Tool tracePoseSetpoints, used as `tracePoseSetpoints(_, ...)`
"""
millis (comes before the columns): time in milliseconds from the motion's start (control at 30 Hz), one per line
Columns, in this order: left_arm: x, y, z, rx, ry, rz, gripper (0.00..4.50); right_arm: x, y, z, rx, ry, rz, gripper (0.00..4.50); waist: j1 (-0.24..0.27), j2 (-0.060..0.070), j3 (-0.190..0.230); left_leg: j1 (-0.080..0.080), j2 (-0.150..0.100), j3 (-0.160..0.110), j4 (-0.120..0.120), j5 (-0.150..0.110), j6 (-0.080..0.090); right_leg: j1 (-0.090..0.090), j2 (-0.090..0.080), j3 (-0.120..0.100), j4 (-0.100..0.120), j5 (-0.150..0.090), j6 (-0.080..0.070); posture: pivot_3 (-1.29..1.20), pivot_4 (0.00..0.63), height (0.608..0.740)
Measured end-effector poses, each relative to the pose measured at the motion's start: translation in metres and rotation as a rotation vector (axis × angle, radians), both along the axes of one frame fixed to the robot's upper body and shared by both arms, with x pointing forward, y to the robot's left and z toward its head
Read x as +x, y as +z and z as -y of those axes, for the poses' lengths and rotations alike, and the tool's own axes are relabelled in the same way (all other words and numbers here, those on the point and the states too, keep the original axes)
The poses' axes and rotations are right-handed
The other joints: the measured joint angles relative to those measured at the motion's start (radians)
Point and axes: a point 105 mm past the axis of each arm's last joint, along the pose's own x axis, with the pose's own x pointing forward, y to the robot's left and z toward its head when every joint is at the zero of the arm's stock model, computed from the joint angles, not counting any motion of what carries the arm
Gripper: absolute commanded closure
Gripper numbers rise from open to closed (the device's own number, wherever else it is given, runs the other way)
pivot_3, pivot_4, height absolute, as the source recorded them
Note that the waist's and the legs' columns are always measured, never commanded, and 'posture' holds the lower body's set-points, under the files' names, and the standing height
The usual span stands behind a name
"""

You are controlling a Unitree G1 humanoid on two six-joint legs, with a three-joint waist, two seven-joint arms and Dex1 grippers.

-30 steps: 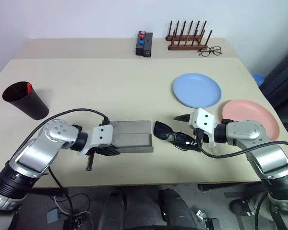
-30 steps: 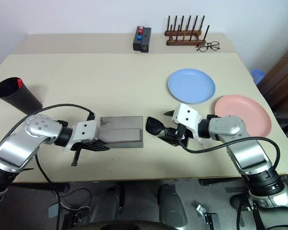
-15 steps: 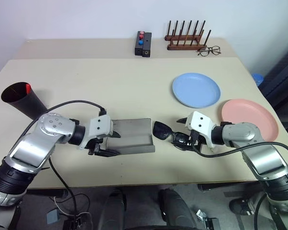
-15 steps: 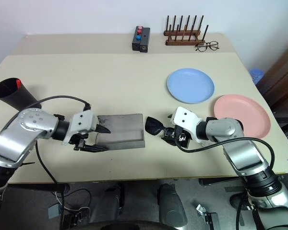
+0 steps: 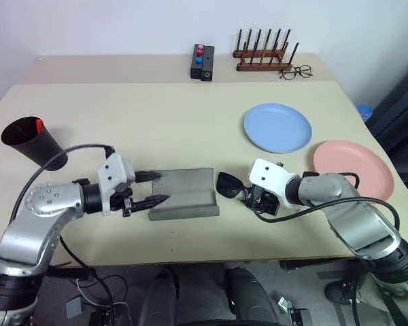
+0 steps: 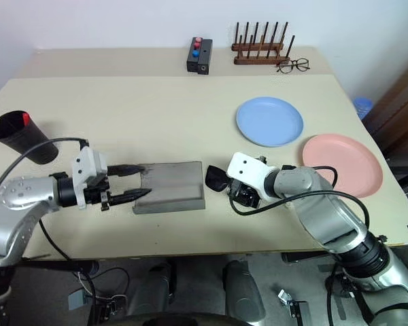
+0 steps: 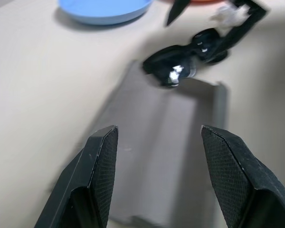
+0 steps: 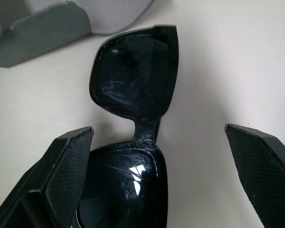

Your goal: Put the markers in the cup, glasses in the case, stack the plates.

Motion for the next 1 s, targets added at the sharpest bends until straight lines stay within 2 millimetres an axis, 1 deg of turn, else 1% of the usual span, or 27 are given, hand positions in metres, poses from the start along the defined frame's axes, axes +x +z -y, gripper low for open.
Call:
tracePoseSetpoints(100,-0.004,-0.002,0.001,-0.025,0.01,0.015,1.68,0.002,0.0,-0.003,-0.053,-0.007,0.024,0.0,0.003,0.0,0.0,0.0,0.0,0.0,0.001,0.0,0.0,0.0,-0.001,0.0,0.0,0.0,0.0,0.0,0.15,0.738)
tracePoseSetpoints(300,-0.002,-0.002,0.001,-0.05,0.047,0.037,1.68,0.005,0.002,-0.004,-0.118,-0.02,0.067,0.0,0.004,0.0,0.0,0.0,0.0,0.0,0.001,0.0,0.0,0.0,0.0,0.0,-0.001,0.0,0.0,0.0,0.15,0.738)
tracePoseSetpoints(400,-0.005,-0.002,0.005,-0.072,0.04,0.034,1.68,0.005,-0.001,-0.001,-0.158,-0.025,0.079,0.0,0.003,0.0,0.0,0.0,0.0,0.0,0.001,0.0,0.0,0.0,0.0,0.0,-0.001,0.0,0.0,0.0,0.15,0.738)
tracePoseSetpoints(567,-0.008,0.001,0.01,-0.081,0.019,0.044,1.68,0.008,0.002,0.006,-0.19,-0.037,0.109,0.0,0.003,0.0,0.0,0.0,0.0,0.0,0.001,0.0,0.0,0.0,-0.001,0.0,-0.001,0.0,0.0,0.0,0.15,0.738)
tracePoseSetpoints(600,-0.008,0.001,0.01,-0.081,0.022,0.044,1.64,0.009,0.003,0.008,-0.198,-0.04,0.114,0.5,0.002,0.0,0.0,0.0,0.0,0.0,0.001,0.0,0.0,0.0,0.0,0.0,-0.001,0.0,0.0,0.0,0.15,0.738)
tracePoseSetpoints(633,-0.007,0.001,0.01,-0.081,0.024,0.045,1.64,0.01,0.003,0.01,-0.206,-0.045,0.119,0.8,0.002,0.0,0.0,0.0,0.0,0.0,0.001,0.0,0.0,0.0,0.0,0.0,-0.001,0.0,0.0,0.0,0.15,0.738)
tracePoseSetpoints(667,-0.007,0.001,0.011,-0.082,0.027,0.045,1.64,0.01,0.003,0.01,-0.21,-0.045,0.123,1.24,0.001,0.0,0.0,0.0,0.0,0.0,0.001,0.0,0.0,0.0,0.0,0.0,-0.001,0.0,0.0,0.0,0.15,0.738)
tracePoseSetpoints(700,-0.007,0.001,0.011,-0.082,0.026,0.045,1.64,0.011,0.003,0.01,-0.211,-0.042,0.126,1.83,0.001,0.0,0.0,0.0,0.0,0.0,0.001,0.0,0.0,0.0,0.0,0.0,-0.001,0.0,0.0,0.0,0.15,0.738)
tracePoseSetpoints(733,-0.007,0.0,0.012,-0.082,0.025,0.043,1.64,0.011,0.004,0.01,-0.212,-0.038,0.13,2.24,0.001,0.0,0.0,0.0,0.0,0.0,0.001,0.0,0.0,0.0,0.0,0.0,-0.001,0.0,0.0,0.0,0.15,0.738)
tracePoseSetpoints(800,-0.007,-0.001,0.014,-0.083,0.02,0.038,1.64,0.011,0.004,0.01,-0.213,-0.035,0.133,3.29,0.001,0.0,0.0,0.0,0.0,0.0,0.001,0.0,0.0,0.0,0.0,0.0,-0.001,0.0,0.0,0.0,0.15,0.738)
tracePoseSetpoints(833,-0.007,-0.002,0.014,-0.083,0.02,0.036,1.64,0.011,0.004,0.009,-0.214,-0.032,0.134,3.75,0.001,0.0,0.0,0.0,0.0,0.0,0.001,0.0,0.0,0.0,0.0,0.0,-0.001,0.0,0.0,0.0,0.15,0.738)
tracePoseSetpoints(1000,-0.006,-0.001,0.014,-0.085,0.028,0.039,1.64,0.012,0.005,0.008,-0.218,-0.016,0.147,3.75,0.001,0.0,0.0,0.0,0.0,0.0,0.001,0.0,0.0,0.0,0.0,0.0,-0.001,0.0,0.0,0.0,0.15,0.738)
